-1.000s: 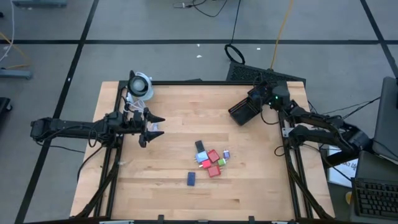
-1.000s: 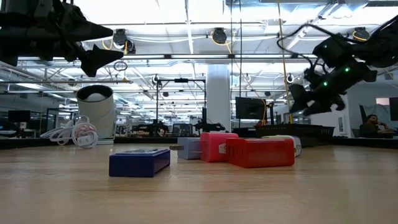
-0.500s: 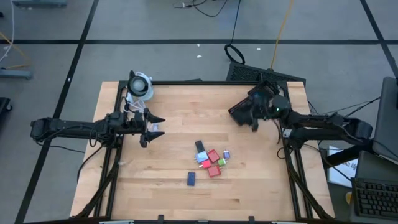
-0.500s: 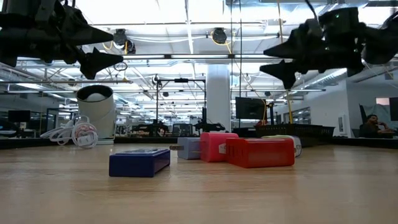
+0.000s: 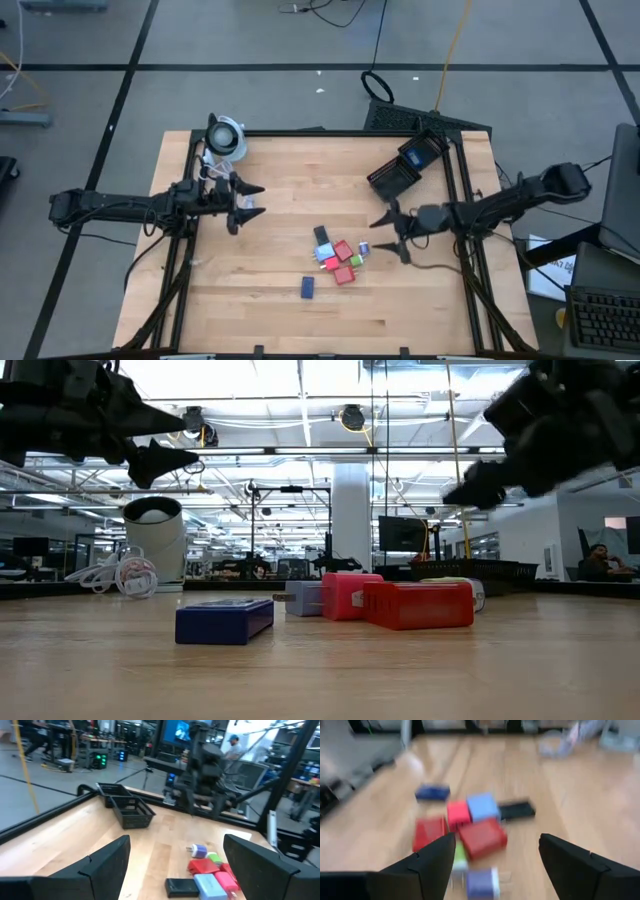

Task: Pick & Place Office items
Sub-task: Put the small blue charger adapter into the bottom black bin

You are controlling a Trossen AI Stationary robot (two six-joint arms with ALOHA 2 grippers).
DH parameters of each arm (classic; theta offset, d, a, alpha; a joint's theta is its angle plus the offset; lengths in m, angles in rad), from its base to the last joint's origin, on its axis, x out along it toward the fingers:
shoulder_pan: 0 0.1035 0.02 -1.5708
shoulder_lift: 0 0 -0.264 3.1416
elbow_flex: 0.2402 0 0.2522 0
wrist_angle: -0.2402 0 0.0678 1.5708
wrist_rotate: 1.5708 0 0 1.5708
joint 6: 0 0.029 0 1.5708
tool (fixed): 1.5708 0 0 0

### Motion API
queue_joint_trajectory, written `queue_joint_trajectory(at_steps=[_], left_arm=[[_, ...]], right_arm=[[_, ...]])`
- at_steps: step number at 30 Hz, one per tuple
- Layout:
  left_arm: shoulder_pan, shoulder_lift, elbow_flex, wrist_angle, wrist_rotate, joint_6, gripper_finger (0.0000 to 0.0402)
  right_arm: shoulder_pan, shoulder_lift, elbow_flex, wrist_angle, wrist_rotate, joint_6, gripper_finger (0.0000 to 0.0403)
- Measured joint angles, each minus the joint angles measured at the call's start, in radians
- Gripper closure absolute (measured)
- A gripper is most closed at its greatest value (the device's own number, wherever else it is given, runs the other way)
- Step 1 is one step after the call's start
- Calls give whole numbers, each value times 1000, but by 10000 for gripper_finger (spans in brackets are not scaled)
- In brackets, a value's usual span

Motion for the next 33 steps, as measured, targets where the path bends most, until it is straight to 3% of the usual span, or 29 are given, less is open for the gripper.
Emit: queue_joint_trajectory(at_steps=[5, 14, 17, 24, 27, 33], left_arm=[[0, 0, 0, 2, -40, 0, 78], [-19, -3, 11, -16, -13, -183, 78], [-56, -3, 61, -131, -13, -160, 78], [-155, -3, 291, -575, -76, -103, 78], [-215, -20, 294, -605, -99, -88, 78], [-334, -104, 227, -639, -300, -114, 78]], right_arm=[[69, 135, 0, 42, 81, -1, 133], [69, 339, 1, 201, 72, -2, 139], [69, 382, 26, 196, 53, -4, 140], [69, 466, 80, 190, 52, -35, 140], [69, 466, 85, 181, 52, -35, 140], [69, 464, 87, 159, 52, -29, 140]])
